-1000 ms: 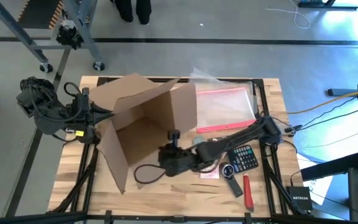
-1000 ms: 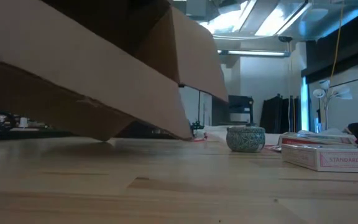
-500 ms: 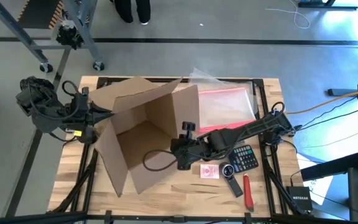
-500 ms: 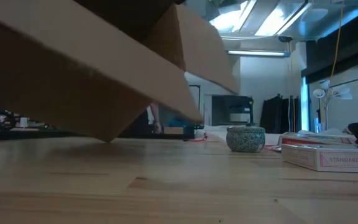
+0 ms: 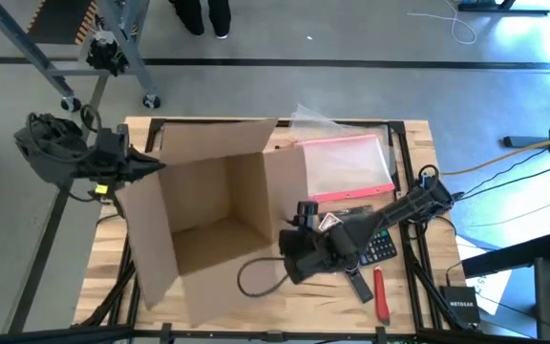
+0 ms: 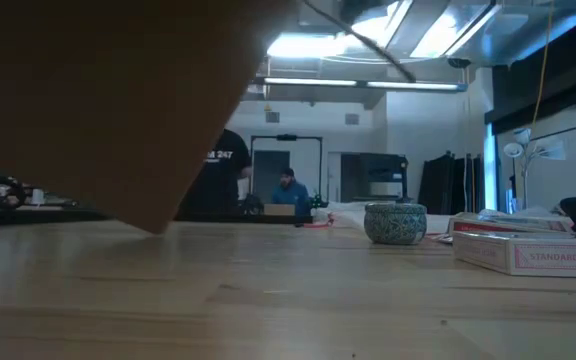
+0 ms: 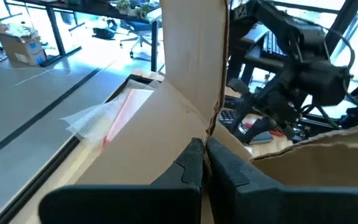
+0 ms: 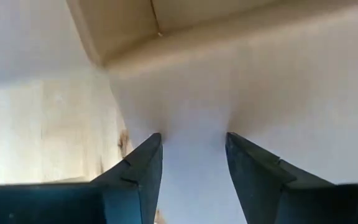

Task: Unpack boxes
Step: Break down box until it is fully flat

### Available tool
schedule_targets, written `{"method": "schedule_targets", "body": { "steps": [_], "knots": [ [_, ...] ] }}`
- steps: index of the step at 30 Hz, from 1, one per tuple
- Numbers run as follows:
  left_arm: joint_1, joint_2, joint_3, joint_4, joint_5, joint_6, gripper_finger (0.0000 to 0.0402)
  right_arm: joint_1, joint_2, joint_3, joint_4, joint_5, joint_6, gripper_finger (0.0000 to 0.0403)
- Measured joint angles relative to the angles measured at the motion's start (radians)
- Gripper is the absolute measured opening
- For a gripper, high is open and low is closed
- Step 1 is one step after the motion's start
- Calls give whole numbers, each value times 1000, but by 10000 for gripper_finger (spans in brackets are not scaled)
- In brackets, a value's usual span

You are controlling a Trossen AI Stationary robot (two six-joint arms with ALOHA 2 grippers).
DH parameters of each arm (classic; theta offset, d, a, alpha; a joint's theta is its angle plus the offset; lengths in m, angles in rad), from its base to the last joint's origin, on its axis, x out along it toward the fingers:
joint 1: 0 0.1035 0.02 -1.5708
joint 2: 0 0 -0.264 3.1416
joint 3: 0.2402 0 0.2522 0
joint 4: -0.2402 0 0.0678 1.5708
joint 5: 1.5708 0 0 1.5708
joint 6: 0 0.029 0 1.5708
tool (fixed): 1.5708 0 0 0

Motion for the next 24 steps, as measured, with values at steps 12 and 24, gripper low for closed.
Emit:
{"method": "schedule_targets", "body": {
  "steps": [12, 24],
  "knots": [
    [0, -22, 0, -3, -33, -8, 0, 117, 1, -189, 257, 323, 47, 163],
    [0, -22, 0, -3, -48, -52, 0, 119, 104, -260, 322, 666, -133, 163]
  ]
}}
